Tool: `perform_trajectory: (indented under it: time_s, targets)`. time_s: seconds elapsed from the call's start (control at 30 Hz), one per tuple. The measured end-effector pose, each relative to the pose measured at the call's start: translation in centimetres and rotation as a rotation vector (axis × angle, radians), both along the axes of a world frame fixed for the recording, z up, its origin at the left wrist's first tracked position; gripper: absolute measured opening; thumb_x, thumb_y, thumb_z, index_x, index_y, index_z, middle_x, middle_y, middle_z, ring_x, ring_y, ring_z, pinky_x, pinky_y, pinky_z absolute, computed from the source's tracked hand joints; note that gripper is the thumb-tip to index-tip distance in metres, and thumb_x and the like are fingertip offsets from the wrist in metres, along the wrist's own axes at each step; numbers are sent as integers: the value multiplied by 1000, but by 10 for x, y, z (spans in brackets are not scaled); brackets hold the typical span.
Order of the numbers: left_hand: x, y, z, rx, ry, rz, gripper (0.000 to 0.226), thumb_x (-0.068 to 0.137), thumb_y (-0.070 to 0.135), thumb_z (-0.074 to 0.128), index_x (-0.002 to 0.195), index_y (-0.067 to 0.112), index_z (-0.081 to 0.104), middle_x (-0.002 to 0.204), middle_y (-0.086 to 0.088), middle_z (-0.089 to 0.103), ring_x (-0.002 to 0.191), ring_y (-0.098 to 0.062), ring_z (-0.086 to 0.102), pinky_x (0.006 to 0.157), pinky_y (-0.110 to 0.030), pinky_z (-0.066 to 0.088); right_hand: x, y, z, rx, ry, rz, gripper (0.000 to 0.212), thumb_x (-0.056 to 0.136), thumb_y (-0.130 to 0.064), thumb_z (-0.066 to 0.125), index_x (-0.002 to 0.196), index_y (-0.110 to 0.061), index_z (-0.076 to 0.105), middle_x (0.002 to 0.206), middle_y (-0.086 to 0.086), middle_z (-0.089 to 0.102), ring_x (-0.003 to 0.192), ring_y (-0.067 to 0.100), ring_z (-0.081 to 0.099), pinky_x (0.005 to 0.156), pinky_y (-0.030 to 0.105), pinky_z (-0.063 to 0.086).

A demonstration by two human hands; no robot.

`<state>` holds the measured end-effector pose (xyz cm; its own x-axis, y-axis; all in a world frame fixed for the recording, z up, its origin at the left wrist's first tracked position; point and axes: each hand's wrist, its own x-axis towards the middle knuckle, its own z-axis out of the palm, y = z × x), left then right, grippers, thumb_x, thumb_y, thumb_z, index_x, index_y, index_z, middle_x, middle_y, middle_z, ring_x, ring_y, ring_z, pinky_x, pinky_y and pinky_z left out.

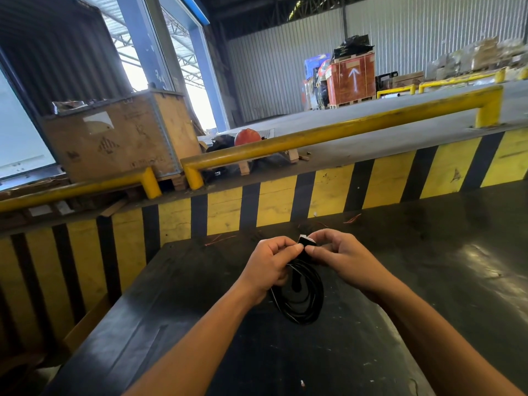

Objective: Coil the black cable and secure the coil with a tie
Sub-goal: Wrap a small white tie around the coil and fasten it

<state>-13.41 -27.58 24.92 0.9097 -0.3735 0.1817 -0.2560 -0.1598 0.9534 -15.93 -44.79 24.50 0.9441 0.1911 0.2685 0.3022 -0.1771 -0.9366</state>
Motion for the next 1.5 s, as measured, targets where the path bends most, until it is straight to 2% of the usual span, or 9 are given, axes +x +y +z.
perform_trajectory:
  time_s: [0.2,0.4,0.5,0.7,0.93,1.1,1.2,1.33,1.5]
  targets:
    - [5,4,7,-31,32,91,17,95,18,52,90,3,60,55,0,45,40,-8,33,37,-19,25,-12,8,6,-277,-266,-158,44,78,-31,71,117,-23,52,111,-8,61,100,4,60,83,23,53]
    - [8,4,11,-48,36,160,20,95,20,52,89,4,61,58,-2,45,43,-9,35,40,-21,27,-16,19,2,-547,-464,-152,48,75,-32,74,118,-25,54,144,-6,36,125,12,44,102,30,47]
    - [7,3,11,-44,35,163,20,96,21,52,87,5,61,58,-2,46,43,-8,36,38,-19,28,-13,23,-1,-503,-546,-228,24,83,-27,67,106,-22,65,136,-3,47,120,14,50,97,27,47]
    - [4,4,11,26,-76,162,29,95,23,52,93,-5,60,57,-4,46,41,-8,37,37,-19,31,-5,22,1,-278,-486,-286,14,85,-20,65,96,-15,70,114,-9,50,99,-2,50,83,11,43]
    - [0,2,9,-14,-111,148,31,95,34,49,84,5,56,50,2,43,37,-7,36,36,-18,31,3,22,-2,-56,-352,-263,7,84,-17,66,91,-19,69,109,-8,59,99,7,60,83,29,56]
    - [1,0,5,5,-149,136,35,98,34,44,84,3,54,49,5,43,36,-6,37,35,-18,31,8,26,-6,31,-304,-284,8,84,-15,66,88,-22,67,104,-2,66,88,6,65,74,22,56]
    - [1,2,3,82,-229,121,44,99,33,42,84,-7,53,50,2,44,39,-8,40,38,-22,33,9,27,-10,69,-278,-280,9,84,-15,67,89,-23,68,96,-5,69,84,6,67,73,24,58]
    - [2,4,3,147,-393,136,43,99,31,42,76,-4,54,55,-6,46,46,-18,42,43,-27,34,10,27,-10,82,-262,-216,7,85,-17,65,86,-20,72,78,-3,72,75,8,68,65,23,55]
    - [2,4,3,189,-453,136,45,99,30,43,73,-5,56,58,-11,49,51,-23,45,48,-35,38,8,22,-13,128,-260,-169,3,82,-11,68,81,-13,67,75,3,68,71,11,65,64,26,53]
